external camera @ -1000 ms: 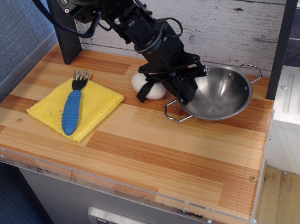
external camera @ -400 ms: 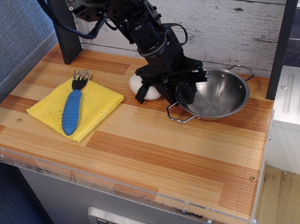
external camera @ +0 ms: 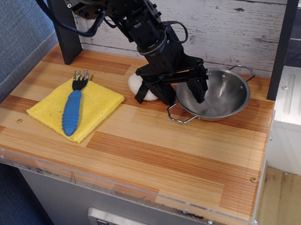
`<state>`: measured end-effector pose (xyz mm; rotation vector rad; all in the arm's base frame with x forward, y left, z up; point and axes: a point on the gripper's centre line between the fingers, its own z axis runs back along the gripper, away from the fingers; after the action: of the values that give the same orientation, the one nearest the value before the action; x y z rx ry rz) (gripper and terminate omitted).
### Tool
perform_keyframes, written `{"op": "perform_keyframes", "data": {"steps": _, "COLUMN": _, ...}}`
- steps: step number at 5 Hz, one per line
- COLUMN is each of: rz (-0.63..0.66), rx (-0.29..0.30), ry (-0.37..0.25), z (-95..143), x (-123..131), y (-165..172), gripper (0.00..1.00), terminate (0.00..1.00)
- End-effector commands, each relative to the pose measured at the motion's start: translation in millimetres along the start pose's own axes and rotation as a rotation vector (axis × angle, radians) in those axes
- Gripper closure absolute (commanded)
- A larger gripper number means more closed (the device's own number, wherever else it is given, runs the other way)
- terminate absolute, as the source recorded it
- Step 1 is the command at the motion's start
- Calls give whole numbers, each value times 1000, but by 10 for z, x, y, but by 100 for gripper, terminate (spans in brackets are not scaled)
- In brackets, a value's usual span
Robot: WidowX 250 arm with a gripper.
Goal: Place the colander on the back right corner of the table
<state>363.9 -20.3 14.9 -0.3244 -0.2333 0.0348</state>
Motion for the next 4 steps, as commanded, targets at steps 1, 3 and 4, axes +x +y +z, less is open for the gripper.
{"op": "perform_keyframes", "data": {"steps": 1, "rz": -32, "rx": 63, "ry": -119, "z": 541, "x": 168, "y": -55, "gripper": 0, "terminate": 0}}
{"op": "perform_keyframes", "data": {"steps": 3, "rz": -25, "rx": 81, "ry": -195, "z": 935, "x": 213, "y": -75, "gripper": 0, "terminate": 0}}
{"op": "perform_keyframes", "data": {"steps": 4, "rz": -39, "rx": 89, "ry": -248, "z": 1200, "x": 226, "y": -110, "gripper": 0, "terminate": 0}}
